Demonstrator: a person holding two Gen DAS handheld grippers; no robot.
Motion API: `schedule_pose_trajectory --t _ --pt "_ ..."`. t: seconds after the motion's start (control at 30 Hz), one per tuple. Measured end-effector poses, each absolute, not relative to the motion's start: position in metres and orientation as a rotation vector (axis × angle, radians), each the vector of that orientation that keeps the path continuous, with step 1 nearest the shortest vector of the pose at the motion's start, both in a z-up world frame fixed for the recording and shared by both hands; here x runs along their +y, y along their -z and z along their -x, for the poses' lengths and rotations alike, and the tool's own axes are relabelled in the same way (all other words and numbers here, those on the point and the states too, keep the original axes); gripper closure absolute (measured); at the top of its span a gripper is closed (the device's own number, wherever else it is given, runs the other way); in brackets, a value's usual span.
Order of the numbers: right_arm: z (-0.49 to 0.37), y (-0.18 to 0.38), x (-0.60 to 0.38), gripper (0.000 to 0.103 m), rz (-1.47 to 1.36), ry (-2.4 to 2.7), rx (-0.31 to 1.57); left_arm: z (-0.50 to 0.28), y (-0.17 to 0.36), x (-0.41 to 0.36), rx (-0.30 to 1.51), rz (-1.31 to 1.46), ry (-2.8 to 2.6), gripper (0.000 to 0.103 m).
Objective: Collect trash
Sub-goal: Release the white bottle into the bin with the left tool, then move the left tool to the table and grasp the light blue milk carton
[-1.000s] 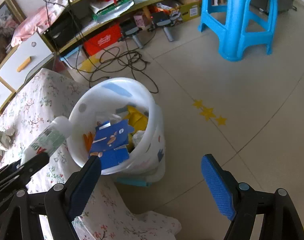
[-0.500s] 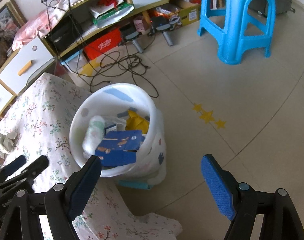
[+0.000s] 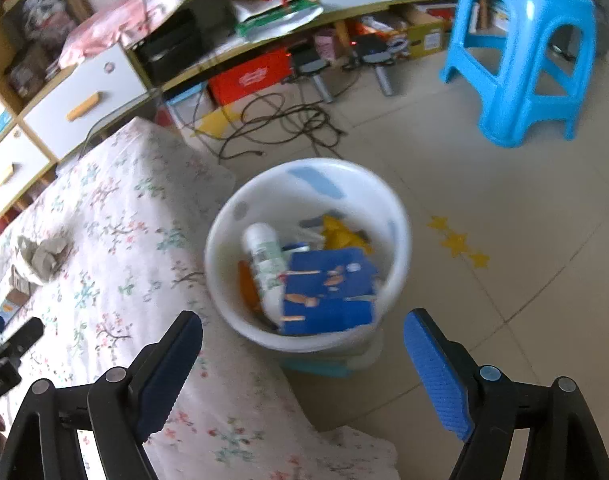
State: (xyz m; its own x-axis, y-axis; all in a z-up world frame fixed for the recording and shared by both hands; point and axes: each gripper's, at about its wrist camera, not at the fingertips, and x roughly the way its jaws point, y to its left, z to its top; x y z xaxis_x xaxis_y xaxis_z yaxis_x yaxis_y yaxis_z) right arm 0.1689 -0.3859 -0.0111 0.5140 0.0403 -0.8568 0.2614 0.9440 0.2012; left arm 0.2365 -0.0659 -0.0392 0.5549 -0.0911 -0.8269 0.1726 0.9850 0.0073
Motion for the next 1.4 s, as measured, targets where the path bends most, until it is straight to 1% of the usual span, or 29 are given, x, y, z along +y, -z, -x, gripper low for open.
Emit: schedule_pose_trajectory --t 0.2,0.33,0.5,0.73,1.1,1.17,1.2,1.4 --pt "-0.187 0.017 -0.35 0.017 -0.285 0.104 1.043 -0.265 0.047 -0.004 0.98 -0.198 0.083 0.002" --pt "-0.2 0.023 -0.328 0.017 -0.264 0.081 1.057 -0.284 0.053 0.033 0.991 -0.219 0.072 0.002" --pt "-0.217 0.034 -0.305 0.017 -0.226 0.064 1.086 -0.302 0.062 0.06 1.011 -0.225 0.105 0.002" --pt "-0.239 0.051 -0.283 0.017 -0.218 0.052 1.126 -0.318 0.08 0.065 1.051 -0.281 0.128 0.002" --pt "-0.27 0.071 -0.229 0.017 -0.21 0.001 1.153 -0.306 0.082 0.067 1.103 -0.304 0.164 0.003" --pt "-0.277 0.075 -0.213 0.017 -0.213 -0.021 1.159 -0.3 0.08 0.069 1.129 -0.251 0.204 0.012" --pt "-0.28 0.076 -0.208 0.017 -0.216 -0.03 1.16 -0.297 0.077 0.07 1.129 -0.226 0.217 0.014" --pt "-0.296 0.085 -0.169 0.017 -0.284 -0.077 1.159 -0.297 0.067 0.073 1.07 -0.189 0.133 0.014"
